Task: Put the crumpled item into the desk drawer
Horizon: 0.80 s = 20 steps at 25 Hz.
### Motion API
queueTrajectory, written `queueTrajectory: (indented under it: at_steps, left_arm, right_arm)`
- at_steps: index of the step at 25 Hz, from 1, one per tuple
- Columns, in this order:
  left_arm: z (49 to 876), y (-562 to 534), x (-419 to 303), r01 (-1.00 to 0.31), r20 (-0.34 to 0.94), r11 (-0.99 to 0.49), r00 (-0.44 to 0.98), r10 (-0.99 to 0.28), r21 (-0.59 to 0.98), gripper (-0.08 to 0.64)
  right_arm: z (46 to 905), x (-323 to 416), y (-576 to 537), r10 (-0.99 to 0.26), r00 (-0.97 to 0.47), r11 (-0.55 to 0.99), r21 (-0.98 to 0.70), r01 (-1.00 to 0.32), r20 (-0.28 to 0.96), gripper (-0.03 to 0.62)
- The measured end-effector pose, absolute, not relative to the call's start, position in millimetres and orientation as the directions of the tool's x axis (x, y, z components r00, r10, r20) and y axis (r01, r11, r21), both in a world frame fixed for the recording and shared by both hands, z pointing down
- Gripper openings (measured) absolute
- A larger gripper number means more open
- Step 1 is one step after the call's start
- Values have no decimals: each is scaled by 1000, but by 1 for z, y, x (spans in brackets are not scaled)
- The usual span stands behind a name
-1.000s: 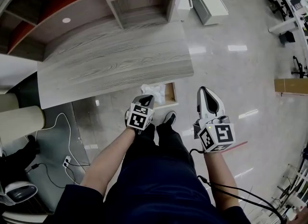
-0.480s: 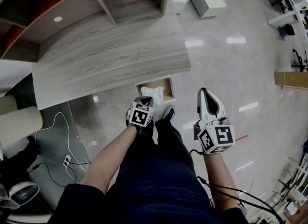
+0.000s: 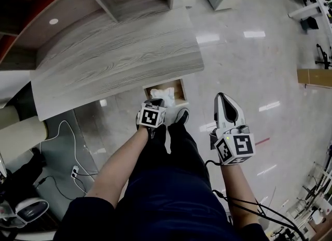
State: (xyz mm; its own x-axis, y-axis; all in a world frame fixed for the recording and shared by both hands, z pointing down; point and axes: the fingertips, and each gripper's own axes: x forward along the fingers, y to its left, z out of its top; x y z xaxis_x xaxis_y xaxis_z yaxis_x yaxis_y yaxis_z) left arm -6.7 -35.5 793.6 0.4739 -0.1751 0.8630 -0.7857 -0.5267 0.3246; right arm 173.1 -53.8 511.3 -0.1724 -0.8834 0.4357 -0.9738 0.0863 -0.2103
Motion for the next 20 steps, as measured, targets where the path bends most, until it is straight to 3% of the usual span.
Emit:
queueTrajectory:
  at_steps: [13, 20]
  left_arm:
    - [829, -35, 2, -823, 903, -455, 421, -87, 339, 5]
    - [831, -44, 2, -836, 909, -451, 401, -115, 311, 6]
  right_arm:
    - [526, 181, -48, -869, -168, 65, -228, -972, 466, 6]
    - [528, 183, -49, -868, -168, 57, -240, -969, 468, 6]
